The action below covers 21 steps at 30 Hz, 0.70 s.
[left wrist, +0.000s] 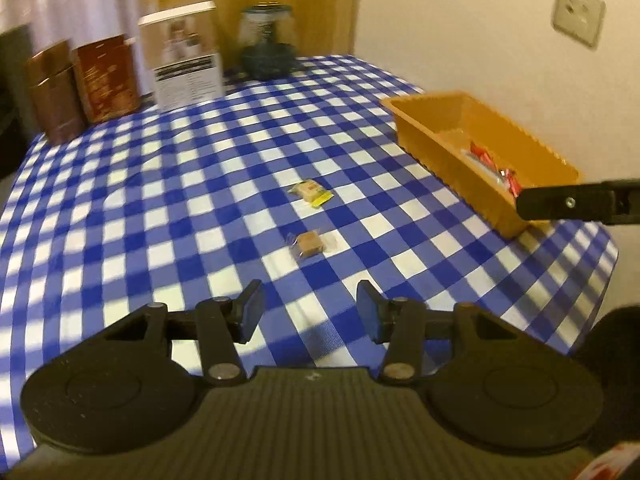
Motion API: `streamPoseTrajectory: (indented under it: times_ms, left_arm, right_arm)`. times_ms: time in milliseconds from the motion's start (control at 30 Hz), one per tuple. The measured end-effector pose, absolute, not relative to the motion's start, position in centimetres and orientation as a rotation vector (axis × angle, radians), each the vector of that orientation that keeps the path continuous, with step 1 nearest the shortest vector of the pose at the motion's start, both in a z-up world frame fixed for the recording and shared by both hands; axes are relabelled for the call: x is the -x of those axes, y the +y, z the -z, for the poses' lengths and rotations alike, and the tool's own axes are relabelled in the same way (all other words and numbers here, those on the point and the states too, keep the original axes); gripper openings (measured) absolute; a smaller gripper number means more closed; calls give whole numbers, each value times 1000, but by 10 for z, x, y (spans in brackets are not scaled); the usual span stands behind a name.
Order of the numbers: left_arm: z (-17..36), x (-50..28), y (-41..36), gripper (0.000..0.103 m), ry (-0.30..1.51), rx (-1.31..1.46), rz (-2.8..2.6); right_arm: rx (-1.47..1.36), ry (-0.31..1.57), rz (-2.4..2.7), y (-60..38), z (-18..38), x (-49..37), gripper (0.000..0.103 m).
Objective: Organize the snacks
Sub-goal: 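Withdraw both open tools from the tray toward the remaining snacks, then grasp the small brown wrapped piece with the left tool while the right tool grasps the yellow candy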
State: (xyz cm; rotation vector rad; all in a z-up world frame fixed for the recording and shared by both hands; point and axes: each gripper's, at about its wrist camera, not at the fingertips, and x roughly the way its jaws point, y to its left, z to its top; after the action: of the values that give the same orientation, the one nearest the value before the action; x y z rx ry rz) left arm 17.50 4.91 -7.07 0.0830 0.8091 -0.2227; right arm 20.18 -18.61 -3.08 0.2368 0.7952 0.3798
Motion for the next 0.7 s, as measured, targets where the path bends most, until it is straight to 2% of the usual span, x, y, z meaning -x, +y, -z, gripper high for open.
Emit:
streamPoseTrajectory:
  times_ms: [267, 367, 700]
  left_arm:
    - [104, -216, 41, 46, 758, -336, 411]
    - [115, -232, 40, 46, 749, -384, 446]
    - [139, -272, 39, 47, 764, -474, 596]
  right_arm:
    - [-257, 824, -384, -157, 58, -230, 69]
    - [-249, 837, -386, -149, 68, -241, 64]
    - [-241, 864, -370, -136, 96, -261, 64]
